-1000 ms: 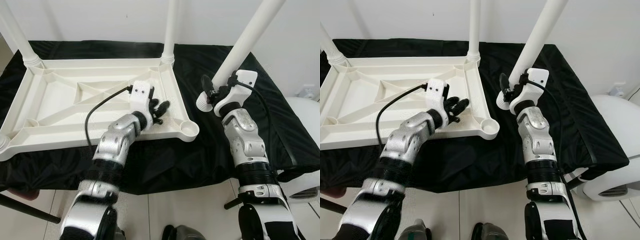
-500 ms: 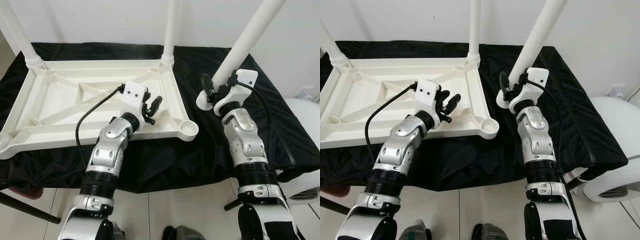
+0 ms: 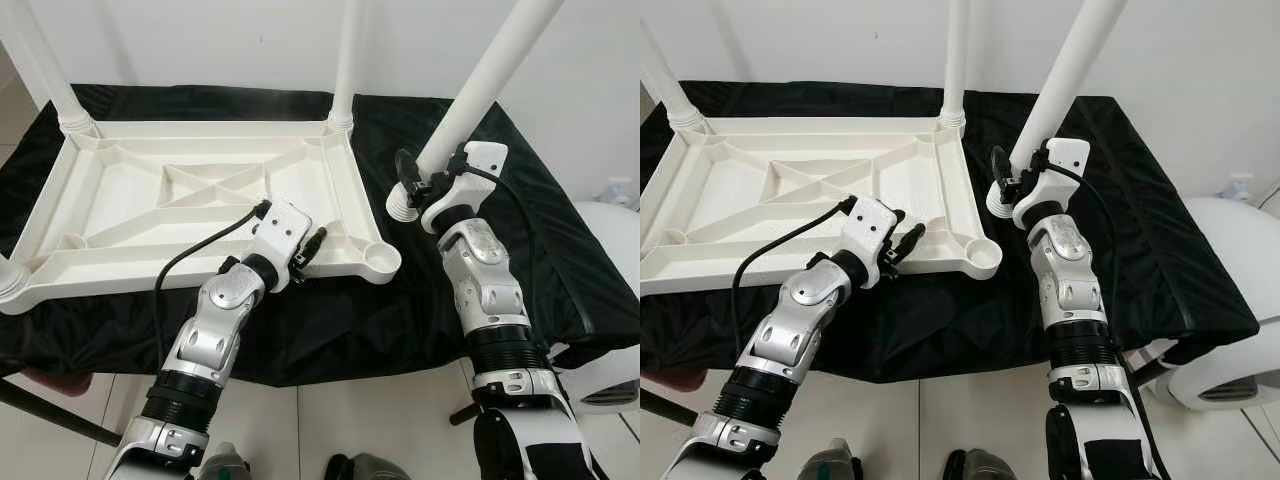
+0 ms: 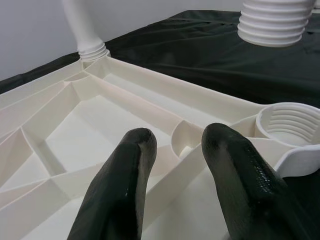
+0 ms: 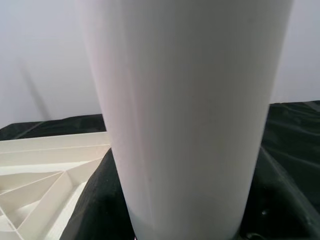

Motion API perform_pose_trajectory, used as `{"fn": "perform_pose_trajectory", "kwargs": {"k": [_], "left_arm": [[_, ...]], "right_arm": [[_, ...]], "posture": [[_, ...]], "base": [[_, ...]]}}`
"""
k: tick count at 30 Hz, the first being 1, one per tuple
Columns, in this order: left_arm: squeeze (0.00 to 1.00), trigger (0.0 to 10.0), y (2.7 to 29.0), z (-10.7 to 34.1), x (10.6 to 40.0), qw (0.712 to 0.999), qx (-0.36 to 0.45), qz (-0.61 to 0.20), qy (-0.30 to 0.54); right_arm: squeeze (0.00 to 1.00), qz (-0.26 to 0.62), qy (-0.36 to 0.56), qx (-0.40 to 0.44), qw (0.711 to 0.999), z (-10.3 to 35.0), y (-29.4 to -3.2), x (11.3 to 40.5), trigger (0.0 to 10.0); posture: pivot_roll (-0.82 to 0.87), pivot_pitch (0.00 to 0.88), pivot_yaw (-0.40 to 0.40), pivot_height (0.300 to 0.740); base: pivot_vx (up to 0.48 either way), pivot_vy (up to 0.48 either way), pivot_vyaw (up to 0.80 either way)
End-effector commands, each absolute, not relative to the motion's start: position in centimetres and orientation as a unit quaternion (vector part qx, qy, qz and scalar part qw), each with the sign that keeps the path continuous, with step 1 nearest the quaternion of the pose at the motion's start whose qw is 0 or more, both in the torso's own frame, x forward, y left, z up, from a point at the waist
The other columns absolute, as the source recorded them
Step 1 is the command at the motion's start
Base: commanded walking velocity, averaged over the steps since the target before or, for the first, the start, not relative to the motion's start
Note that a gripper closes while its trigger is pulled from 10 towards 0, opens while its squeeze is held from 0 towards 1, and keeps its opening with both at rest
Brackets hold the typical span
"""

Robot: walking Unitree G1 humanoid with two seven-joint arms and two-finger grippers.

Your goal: Building children table

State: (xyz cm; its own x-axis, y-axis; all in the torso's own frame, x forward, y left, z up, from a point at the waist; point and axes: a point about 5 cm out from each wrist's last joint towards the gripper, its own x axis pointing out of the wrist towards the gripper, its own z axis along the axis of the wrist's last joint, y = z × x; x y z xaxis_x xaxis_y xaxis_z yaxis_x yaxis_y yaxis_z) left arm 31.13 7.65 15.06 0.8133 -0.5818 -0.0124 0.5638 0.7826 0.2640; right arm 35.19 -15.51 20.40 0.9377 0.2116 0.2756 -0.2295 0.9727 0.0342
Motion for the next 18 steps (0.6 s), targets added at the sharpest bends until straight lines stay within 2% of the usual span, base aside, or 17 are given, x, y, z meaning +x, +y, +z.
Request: {"fn": "perform_pose_trajectory", "kwargs": {"k": [1, 7, 18], "left_arm": [[0.0, 10.0, 7.1, 14.7, 31.0, 0.925, 0.156, -0.345, -0.031], [0.0, 10.0, 6.6, 13.9, 30.6, 0.892, 0.198, -0.405, -0.016], [0.0, 10.0, 6.5, 12.2, 30.9, 0.853, 0.259, -0.452, 0.021]], "right_arm": [[0.0, 0.102, -0.138, 0.032, 0.985, 20.0, -16.1, 34.9, 10.0], [0.0, 0.081, -0.132, 0.041, 0.987, 18.9, -17.3, 34.4, 10.0], [0.0, 0.049, -0.13, 0.04, 0.99, 18.0, -19.0, 33.6, 10.0]], "posture": [[0.04, 0.021, -0.064, 0.74], [0.03, 0.031, -0.056, 0.74], [0.01, 0.034, -0.036, 0.74]], "base": [[0.0, 0.0, 0.0], [0.0, 0.0, 0.0], [0.0, 0.0, 0.0]]}}
